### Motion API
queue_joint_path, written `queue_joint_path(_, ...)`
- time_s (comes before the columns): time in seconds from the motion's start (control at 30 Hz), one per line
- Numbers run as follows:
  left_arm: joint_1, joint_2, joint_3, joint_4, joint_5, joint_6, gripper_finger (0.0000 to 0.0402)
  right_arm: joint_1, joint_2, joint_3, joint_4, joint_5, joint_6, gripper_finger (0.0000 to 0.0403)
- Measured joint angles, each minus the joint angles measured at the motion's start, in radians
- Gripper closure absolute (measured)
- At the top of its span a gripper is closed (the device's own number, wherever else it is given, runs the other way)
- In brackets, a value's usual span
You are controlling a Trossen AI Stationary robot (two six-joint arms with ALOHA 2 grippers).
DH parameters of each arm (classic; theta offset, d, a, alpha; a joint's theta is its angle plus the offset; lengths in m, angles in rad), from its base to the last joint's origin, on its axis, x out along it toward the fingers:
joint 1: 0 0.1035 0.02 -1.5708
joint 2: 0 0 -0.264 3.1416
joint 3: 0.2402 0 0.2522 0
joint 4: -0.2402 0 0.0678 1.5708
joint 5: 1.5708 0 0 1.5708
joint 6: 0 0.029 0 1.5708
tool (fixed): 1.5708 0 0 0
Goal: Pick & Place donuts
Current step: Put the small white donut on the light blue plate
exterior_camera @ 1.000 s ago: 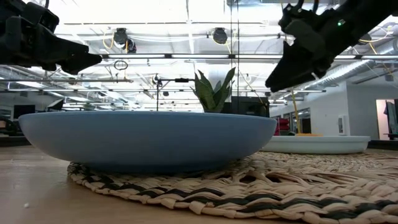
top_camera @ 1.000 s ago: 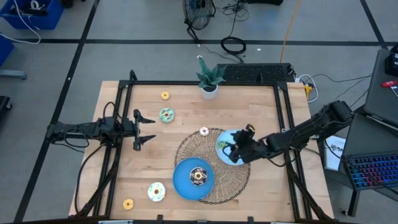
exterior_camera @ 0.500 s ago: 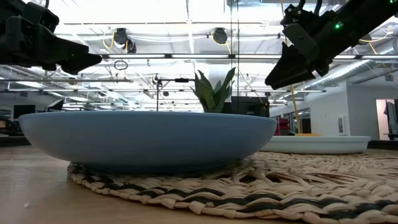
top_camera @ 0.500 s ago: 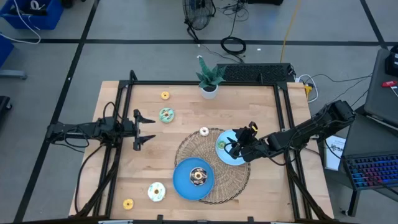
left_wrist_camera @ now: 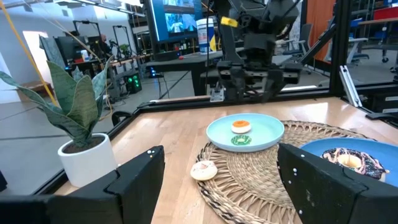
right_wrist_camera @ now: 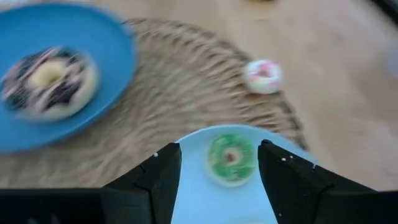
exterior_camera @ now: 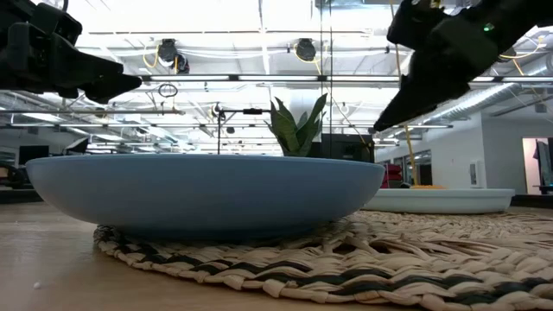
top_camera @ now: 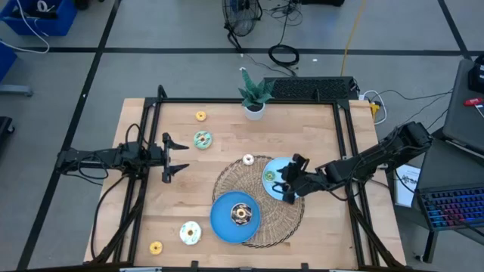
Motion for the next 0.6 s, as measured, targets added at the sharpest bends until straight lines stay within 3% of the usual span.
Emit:
queue_joint_path(0.13, 0.000, 0.000, 0.000, 0.000, 0.000, 0.000, 0.0096, 0.019, 0.000, 0.000, -0.001, -0.086, -0.054, 0.0207)
queue_joint_path(0.33, 0.000, 0.000, 0.000, 0.000, 0.000, 0.000, 0.0096, 0.046, 0.000, -0.001, 0.021, -0.121, -0.105, 0.0207)
queue_joint_path(0.47, 0.000, 0.000, 0.000, 0.000, 0.000, 0.000, 0.0096, 0.049, 0.000, -0.046, 0.155, -0.120, -0.158, 0.0207)
queue_joint_path(0.6, 0.000, 0.000, 0.000, 0.000, 0.000, 0.000, 0.0096, 0.032, 0.000, -0.126, 0.396, -0.117, -0.216, 0.0207)
